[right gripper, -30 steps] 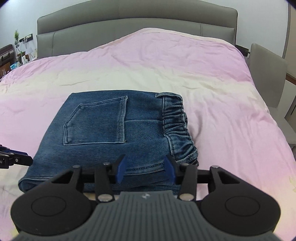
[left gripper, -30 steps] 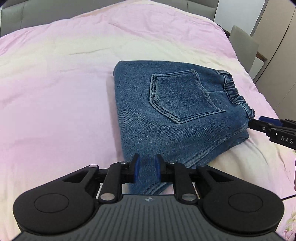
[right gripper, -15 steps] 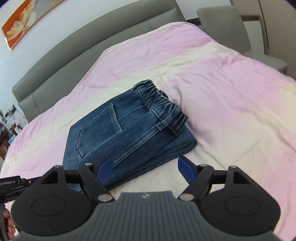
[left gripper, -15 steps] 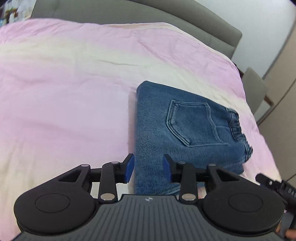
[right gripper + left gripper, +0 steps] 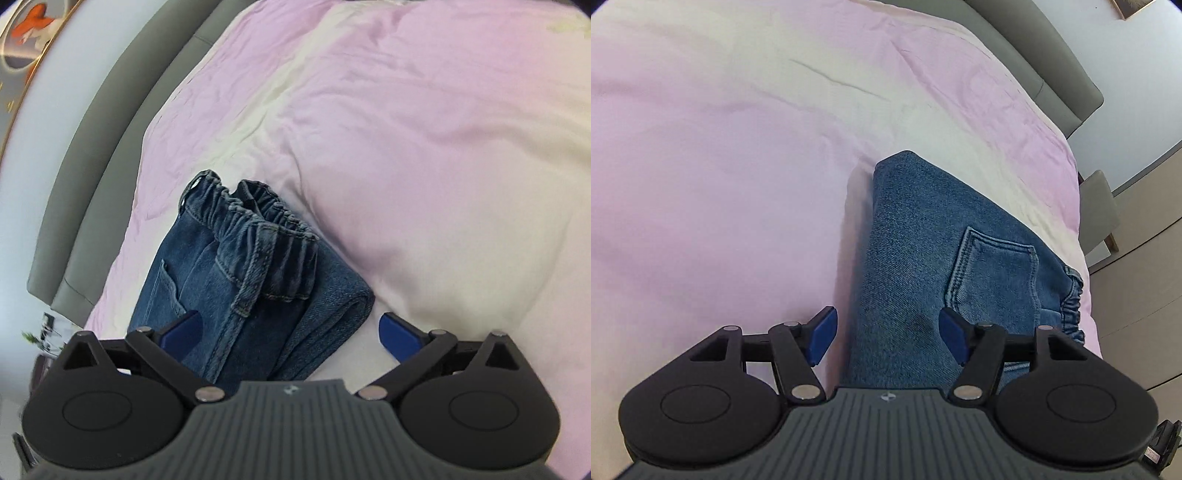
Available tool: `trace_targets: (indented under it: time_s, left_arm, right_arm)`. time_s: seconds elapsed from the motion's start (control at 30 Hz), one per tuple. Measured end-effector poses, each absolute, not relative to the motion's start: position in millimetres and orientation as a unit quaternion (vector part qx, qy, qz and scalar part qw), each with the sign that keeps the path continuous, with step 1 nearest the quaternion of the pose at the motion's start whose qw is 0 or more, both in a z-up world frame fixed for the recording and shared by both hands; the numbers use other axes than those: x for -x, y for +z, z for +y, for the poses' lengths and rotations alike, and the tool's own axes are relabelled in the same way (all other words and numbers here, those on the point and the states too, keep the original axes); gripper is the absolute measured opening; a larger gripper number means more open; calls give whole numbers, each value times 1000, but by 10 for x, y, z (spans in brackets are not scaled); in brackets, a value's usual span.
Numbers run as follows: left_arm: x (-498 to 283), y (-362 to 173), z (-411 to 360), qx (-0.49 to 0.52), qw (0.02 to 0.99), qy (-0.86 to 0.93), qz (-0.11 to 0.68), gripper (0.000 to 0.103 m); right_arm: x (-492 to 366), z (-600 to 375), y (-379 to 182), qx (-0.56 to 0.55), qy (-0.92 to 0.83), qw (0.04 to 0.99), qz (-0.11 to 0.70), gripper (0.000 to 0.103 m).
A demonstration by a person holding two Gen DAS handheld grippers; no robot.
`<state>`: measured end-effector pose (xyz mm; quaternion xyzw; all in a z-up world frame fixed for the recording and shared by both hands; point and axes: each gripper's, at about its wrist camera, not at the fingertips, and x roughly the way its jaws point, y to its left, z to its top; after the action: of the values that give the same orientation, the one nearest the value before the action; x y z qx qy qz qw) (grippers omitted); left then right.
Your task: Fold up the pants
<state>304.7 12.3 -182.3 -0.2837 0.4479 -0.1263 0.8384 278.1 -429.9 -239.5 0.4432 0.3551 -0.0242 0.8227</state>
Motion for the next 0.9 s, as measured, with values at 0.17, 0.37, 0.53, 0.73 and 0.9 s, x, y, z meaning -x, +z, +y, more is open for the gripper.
trace_targets:
  time_s: [0.17, 0.37, 0.53, 0.73, 0.9]
  left_arm:
    - [-3293, -1925, 98, 295, 830, -145, 451, 74]
    - [-3545, -1966, 47, 280, 826, -160, 462, 73]
    - [-3610, -1970, 56, 277, 822, -166, 469, 72]
    - [-3667, -1972, 70, 276, 817, -168, 477, 72]
    - [-3745, -1933, 33, 273, 815, -173, 480, 58]
  right_arm:
    - [-3007, -4338, -2504, -451, -25, 816, 361, 98]
    - [-3133, -4295, -2579, -434, -33, 819, 374, 98]
    - [-3016, -4247, -2543, -451, -62, 806, 377, 95]
    - [-3140, -4211, -2604, -475, -93, 793, 370, 98]
    - [-3176, -4211, -2563, -473, -93, 793, 372, 93]
